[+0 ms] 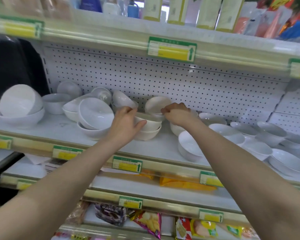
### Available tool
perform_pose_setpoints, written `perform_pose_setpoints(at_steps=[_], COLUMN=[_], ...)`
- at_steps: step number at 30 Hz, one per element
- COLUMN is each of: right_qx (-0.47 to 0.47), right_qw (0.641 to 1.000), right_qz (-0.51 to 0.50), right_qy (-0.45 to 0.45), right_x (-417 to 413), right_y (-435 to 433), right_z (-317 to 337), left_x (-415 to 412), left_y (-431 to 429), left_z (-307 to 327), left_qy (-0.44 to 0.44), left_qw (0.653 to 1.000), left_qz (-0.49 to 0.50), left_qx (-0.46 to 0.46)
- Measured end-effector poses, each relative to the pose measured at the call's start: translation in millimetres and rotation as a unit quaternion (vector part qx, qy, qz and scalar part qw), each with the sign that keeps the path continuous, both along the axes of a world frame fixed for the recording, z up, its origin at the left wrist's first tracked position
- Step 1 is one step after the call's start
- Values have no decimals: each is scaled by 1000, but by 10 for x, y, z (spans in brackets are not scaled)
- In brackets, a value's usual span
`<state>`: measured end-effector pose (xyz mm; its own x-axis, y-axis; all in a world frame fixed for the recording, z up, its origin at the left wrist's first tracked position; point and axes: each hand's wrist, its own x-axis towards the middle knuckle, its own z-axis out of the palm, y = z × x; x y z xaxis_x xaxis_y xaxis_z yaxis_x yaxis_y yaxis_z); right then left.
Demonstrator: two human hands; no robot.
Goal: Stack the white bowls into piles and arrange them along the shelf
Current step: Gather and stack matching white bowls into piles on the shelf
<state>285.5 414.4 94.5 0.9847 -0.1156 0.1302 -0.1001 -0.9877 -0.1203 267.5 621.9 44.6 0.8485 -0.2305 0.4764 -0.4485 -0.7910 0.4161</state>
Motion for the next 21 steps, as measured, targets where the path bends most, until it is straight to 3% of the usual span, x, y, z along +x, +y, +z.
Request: perform_pose_setpoints(at_steps=[3,9,15,21], right_qx=[10,25,73,85], right_qw=[1000,998,995,995], right_qz=[-3,-15,-49,-45], right_qy=[24,59,37,38], right_x=[147,280,304,319], right_y=[183,260,257,396], right_z=[-42,-129,-111,-33], left_x=[78,67,88,130], left_y=[5,35,144,94], left_z=[-15,152,31,-49], left_qy=[24,187,194,177], left_qw=[999,981,973,979], left_qz=[27,34,-15,-27], left_qx=[4,-46,-127,-101])
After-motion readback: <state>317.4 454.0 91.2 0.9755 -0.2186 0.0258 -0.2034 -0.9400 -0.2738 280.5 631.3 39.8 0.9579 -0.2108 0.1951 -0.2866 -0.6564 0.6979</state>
